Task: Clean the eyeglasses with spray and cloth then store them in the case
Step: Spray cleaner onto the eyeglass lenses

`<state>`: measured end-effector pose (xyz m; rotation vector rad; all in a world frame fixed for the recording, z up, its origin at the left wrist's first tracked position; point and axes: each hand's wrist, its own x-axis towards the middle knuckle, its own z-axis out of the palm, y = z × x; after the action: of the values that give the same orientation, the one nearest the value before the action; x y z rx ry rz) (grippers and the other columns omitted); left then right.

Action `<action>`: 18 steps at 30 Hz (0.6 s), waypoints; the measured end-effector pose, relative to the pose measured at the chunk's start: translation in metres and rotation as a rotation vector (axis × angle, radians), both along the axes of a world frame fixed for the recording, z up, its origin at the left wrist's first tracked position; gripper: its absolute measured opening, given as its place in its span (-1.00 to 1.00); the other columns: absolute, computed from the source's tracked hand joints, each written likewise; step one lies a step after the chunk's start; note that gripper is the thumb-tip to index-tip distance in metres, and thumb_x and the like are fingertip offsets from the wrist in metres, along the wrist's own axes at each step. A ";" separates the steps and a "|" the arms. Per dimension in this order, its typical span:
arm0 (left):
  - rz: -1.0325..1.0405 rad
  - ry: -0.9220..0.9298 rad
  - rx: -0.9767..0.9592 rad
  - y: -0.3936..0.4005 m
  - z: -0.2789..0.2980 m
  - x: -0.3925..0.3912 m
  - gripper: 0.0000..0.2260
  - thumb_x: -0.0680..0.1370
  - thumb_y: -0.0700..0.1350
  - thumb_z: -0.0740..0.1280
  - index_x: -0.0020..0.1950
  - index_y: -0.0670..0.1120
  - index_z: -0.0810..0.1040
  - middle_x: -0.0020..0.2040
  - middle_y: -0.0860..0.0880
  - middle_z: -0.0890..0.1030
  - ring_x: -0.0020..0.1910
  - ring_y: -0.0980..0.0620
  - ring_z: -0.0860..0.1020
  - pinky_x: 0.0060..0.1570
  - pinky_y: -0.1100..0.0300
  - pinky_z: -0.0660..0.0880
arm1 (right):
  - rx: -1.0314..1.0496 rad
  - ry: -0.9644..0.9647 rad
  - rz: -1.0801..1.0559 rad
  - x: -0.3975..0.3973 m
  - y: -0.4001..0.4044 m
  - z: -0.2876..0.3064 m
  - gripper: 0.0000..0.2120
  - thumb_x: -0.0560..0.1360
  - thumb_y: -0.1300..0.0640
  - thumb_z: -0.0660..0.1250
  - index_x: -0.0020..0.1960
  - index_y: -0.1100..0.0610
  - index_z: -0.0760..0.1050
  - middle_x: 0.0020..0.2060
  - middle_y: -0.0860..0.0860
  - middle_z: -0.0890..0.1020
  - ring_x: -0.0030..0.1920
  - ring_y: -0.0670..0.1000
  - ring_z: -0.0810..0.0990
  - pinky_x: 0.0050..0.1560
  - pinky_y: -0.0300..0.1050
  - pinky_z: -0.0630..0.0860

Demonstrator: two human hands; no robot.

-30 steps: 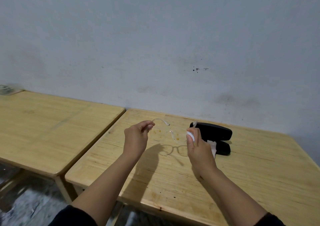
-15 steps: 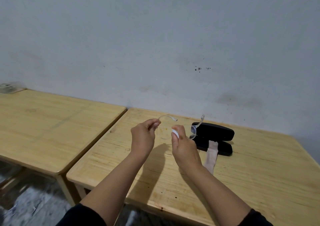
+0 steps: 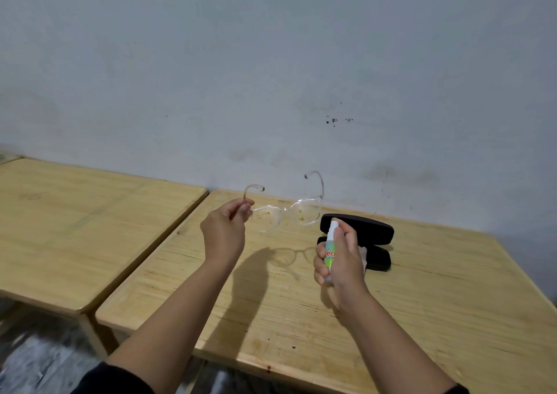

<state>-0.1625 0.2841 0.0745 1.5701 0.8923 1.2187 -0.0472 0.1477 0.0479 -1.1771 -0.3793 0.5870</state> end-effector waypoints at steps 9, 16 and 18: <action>-0.025 -0.025 0.000 -0.008 0.005 0.011 -0.87 0.54 -0.20 0.29 -0.06 -0.06 0.64 -0.24 0.05 0.65 -0.13 0.11 0.65 -0.03 0.28 0.49 | -0.015 0.085 0.126 -0.005 0.013 -0.001 -0.80 0.62 -0.02 0.04 0.21 -0.09 0.32 -0.44 0.04 0.37 -0.64 -0.07 0.24 -0.63 -0.32 0.22; -0.048 -0.027 0.023 -0.021 0.006 0.021 -0.86 0.53 -0.20 0.30 -0.04 -0.10 0.66 -0.24 0.04 0.66 -0.17 0.19 0.64 -0.21 0.55 0.41 | -0.004 0.145 0.237 -0.028 0.028 -0.004 -0.84 0.61 0.00 0.05 0.13 -0.06 0.35 -0.48 0.03 0.37 -0.67 -0.08 0.23 -0.66 -0.35 0.18; -0.050 -0.030 0.019 -0.022 0.006 0.022 -0.86 0.53 -0.19 0.30 -0.03 -0.11 0.66 -0.24 0.04 0.66 -0.17 0.19 0.64 -0.21 0.54 0.42 | -0.004 0.141 0.217 -0.026 0.028 -0.003 -0.85 0.61 -0.01 0.05 0.11 -0.06 0.35 -0.49 0.02 0.37 -0.66 -0.08 0.22 -0.65 -0.35 0.18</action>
<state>-0.1408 0.2626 0.0807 1.5753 0.8199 1.2156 -0.0735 0.1756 0.0452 -1.0988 -0.3883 0.8553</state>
